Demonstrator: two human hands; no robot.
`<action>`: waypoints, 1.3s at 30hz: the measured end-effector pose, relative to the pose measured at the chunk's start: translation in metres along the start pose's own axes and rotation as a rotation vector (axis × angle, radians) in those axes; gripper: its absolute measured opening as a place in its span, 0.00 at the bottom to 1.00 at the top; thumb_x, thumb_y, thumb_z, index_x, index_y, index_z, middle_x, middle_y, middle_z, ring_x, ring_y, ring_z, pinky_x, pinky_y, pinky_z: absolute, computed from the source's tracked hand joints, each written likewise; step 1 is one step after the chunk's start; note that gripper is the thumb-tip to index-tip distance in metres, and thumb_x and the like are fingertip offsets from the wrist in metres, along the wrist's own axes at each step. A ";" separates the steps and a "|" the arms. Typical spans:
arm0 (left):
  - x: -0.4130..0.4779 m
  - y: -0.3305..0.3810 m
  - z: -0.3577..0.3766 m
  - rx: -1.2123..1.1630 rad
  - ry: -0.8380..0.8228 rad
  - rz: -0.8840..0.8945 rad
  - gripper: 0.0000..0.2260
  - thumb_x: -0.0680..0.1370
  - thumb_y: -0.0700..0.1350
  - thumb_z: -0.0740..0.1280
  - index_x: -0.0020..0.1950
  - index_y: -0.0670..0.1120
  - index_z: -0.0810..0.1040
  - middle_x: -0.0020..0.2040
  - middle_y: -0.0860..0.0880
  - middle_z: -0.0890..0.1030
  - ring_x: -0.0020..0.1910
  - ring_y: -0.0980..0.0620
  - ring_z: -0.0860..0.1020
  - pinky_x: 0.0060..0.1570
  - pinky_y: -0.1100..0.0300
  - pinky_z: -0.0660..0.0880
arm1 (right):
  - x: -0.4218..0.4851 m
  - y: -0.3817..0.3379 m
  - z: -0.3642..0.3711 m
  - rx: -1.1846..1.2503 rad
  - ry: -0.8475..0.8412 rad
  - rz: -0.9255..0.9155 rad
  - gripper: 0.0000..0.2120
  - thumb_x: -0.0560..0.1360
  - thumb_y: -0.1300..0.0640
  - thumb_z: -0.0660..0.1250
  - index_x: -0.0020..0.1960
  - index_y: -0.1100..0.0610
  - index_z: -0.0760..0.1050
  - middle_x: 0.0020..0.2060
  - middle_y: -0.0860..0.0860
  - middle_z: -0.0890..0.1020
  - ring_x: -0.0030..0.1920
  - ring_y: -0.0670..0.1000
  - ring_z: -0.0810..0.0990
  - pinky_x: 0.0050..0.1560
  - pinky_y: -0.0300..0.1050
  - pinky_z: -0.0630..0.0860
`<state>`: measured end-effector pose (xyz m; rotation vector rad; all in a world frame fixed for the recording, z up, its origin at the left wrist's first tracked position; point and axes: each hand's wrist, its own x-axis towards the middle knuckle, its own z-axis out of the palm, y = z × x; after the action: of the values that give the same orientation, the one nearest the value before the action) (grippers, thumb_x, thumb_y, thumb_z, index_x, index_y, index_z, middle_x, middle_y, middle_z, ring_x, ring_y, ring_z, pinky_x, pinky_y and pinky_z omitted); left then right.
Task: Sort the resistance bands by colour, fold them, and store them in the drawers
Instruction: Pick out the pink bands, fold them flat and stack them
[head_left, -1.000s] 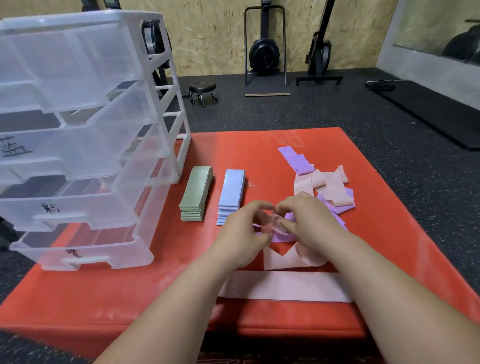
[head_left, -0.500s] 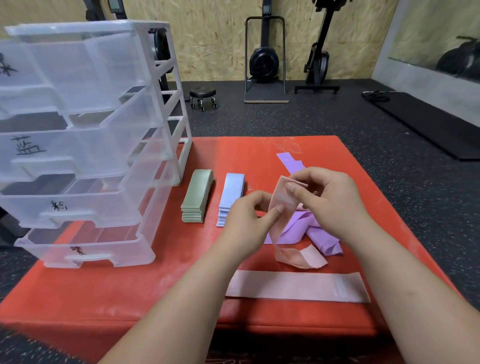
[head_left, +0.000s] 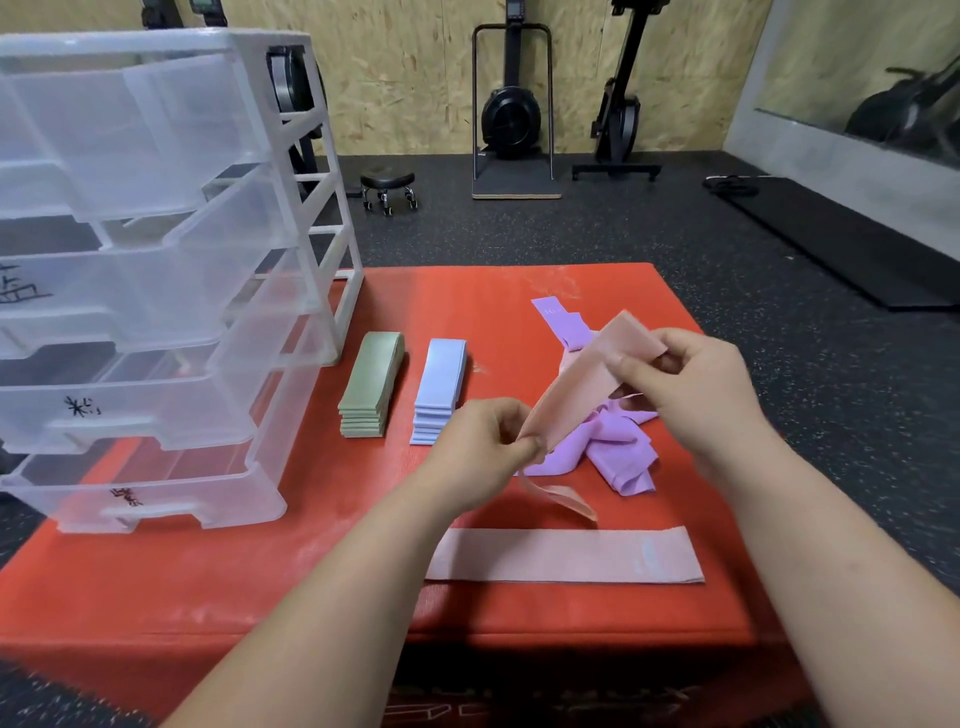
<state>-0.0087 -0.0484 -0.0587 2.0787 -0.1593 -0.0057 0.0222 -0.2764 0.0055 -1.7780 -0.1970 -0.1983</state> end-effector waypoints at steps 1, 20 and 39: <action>0.001 -0.002 -0.001 0.063 0.014 -0.020 0.05 0.75 0.43 0.70 0.40 0.51 0.80 0.34 0.54 0.83 0.33 0.52 0.77 0.38 0.53 0.75 | 0.002 0.003 -0.005 0.008 0.056 0.021 0.03 0.76 0.61 0.76 0.48 0.60 0.84 0.38 0.57 0.87 0.37 0.53 0.86 0.41 0.49 0.85; -0.027 -0.019 -0.050 0.081 0.132 -0.150 0.05 0.72 0.45 0.81 0.44 0.50 0.86 0.38 0.48 0.87 0.37 0.45 0.84 0.46 0.43 0.84 | -0.033 0.041 -0.066 -0.173 -0.041 0.304 0.04 0.75 0.57 0.78 0.50 0.54 0.86 0.40 0.52 0.88 0.39 0.50 0.87 0.41 0.46 0.81; -0.104 -0.031 -0.055 0.215 0.301 -0.144 0.10 0.71 0.39 0.78 0.46 0.53 0.84 0.40 0.54 0.86 0.40 0.59 0.83 0.44 0.66 0.78 | -0.090 0.058 -0.070 -0.336 -0.073 0.330 0.03 0.72 0.59 0.79 0.44 0.53 0.86 0.33 0.49 0.85 0.35 0.50 0.78 0.39 0.47 0.73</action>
<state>-0.1040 0.0264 -0.0653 2.2718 0.1805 0.2448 -0.0527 -0.3592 -0.0558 -2.1230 0.0850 0.0761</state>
